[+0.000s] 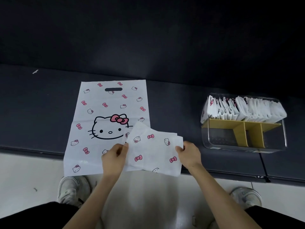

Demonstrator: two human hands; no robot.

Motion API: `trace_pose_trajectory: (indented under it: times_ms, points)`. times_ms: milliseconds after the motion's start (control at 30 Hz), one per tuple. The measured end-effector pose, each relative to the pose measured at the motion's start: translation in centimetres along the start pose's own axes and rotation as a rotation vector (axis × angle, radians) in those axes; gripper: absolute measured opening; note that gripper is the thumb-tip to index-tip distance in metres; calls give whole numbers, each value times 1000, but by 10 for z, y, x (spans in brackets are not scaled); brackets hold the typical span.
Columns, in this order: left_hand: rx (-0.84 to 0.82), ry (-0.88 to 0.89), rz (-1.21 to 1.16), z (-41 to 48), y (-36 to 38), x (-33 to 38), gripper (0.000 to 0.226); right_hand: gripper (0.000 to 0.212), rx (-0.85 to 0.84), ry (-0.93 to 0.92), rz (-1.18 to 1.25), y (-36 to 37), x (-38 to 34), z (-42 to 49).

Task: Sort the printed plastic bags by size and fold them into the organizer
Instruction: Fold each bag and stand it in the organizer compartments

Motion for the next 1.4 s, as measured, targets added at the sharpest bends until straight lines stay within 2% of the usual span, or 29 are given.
trace_pose_trajectory:
  times_ms: [167, 267, 367, 467, 533, 633, 800, 1067, 1167, 1300, 1400]
  points:
    - [-189, -56, -166, -1, -15, -5, 46, 18, -14, -18, -91, 1, -5, 3]
    - [-234, -73, -254, -4, -20, -7, 44, 19, -51, -10, -105, 2, -6, 7]
    - [-232, -65, -234, -4, -19, -5, 43, 22, -13, -9, -118, 3, -9, 6]
    - [-227, -27, -191, 0, -16, 6, 40, 19, 132, -87, 55, 1, -20, 5]
    - [-216, -14, -155, 5, -12, 13, 37, 12, 140, -96, 272, 4, -25, 8]
    - [-167, -26, -175, 11, -8, 13, 36, 13, 46, -13, 443, 17, -21, 9]
    - [-13, 7, -170, 11, -12, 0, 35, 17, 68, 5, 340, 22, -16, 17]
    - [249, 354, 374, 14, -7, -28, 40, 15, 9, 11, 295, 23, -12, 24]
    - [339, 452, 556, 11, -5, -32, 35, 18, 5, 36, 284, 23, -14, 29]
    - [413, 481, 667, 1, -3, -30, 23, 20, -7, 61, 227, 23, -19, 31]
    - [411, 605, 605, -2, 2, -13, 46, 18, -22, 50, 199, 23, -23, 31]
Point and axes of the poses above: each hand's wrist, its own z-axis towards the middle knuckle, its own y-axis out of the palm, x = y × z, the point moved 2 cm from there along z, towards the middle knuckle, and after that the axes turned 13 degrees about -y, right-handed, at the moved point
